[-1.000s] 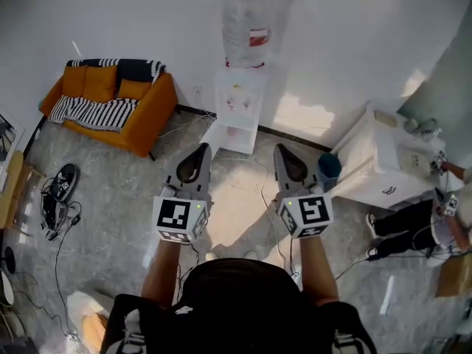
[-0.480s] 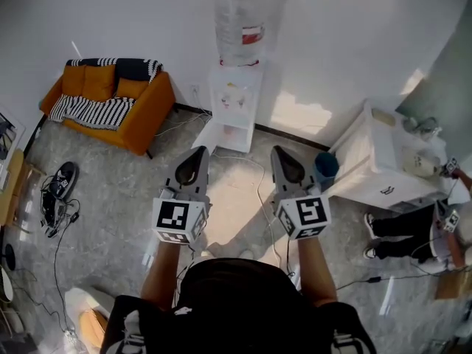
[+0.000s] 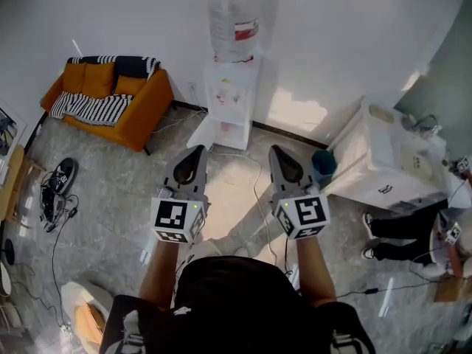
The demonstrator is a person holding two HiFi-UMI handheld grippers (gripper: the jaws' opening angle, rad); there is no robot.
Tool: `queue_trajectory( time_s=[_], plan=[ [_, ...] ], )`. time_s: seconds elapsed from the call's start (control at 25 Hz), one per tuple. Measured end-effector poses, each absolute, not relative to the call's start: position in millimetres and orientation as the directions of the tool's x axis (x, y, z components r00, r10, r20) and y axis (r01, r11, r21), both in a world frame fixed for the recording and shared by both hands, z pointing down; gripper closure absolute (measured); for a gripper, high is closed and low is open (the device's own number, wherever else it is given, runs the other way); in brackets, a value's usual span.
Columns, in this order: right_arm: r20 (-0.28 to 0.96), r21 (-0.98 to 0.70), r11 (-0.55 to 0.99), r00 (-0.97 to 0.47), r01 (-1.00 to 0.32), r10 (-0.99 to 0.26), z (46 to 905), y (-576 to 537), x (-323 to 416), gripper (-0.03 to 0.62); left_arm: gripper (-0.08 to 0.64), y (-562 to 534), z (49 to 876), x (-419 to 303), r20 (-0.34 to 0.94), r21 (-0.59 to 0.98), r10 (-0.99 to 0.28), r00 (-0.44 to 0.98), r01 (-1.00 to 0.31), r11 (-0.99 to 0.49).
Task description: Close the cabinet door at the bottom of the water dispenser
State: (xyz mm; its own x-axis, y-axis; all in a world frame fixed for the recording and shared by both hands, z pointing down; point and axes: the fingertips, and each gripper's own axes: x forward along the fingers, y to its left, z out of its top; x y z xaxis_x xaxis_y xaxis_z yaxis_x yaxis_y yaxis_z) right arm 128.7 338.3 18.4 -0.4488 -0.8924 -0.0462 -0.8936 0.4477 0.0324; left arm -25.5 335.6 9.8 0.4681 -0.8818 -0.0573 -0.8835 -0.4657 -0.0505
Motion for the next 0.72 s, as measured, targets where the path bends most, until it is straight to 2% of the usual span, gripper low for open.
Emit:
queue_trajectory(
  time_s=[0.72],
  plan=[
    [-0.034, 0.029, 0.475, -0.476, -0.880, -0.879, 27.7, 327.9, 134.1, 0.558, 0.551, 329.1, 20.7, -23.8, -0.049, -0.048, -0.898, 0.437, -0.899, -0.435]
  ],
)
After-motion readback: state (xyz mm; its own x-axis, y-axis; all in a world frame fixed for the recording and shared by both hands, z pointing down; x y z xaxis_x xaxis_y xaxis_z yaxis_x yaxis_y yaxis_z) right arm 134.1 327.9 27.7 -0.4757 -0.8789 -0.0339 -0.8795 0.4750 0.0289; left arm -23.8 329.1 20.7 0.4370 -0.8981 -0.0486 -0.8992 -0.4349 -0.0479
